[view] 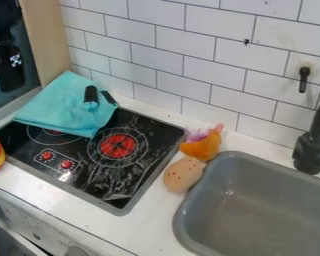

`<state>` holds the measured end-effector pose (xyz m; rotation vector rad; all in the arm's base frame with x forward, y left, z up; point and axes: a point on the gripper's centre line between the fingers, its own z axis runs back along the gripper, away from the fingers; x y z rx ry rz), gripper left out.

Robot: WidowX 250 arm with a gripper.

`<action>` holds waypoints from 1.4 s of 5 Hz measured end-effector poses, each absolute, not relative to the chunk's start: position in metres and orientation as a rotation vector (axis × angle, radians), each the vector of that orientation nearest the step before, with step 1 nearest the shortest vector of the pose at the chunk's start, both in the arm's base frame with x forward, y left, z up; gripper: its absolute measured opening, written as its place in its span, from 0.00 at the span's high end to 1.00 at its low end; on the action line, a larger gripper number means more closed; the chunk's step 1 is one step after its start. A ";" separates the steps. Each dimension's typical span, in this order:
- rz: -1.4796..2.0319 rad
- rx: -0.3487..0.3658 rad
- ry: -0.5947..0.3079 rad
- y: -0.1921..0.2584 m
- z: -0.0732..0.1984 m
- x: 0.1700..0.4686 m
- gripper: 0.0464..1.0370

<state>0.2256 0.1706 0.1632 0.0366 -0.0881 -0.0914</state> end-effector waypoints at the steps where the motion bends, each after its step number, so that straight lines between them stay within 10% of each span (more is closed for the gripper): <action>1: -0.092 0.016 -0.066 0.170 0.155 0.225 0.04; 7: 0.072 -0.018 0.047 0.259 0.123 0.206 0.04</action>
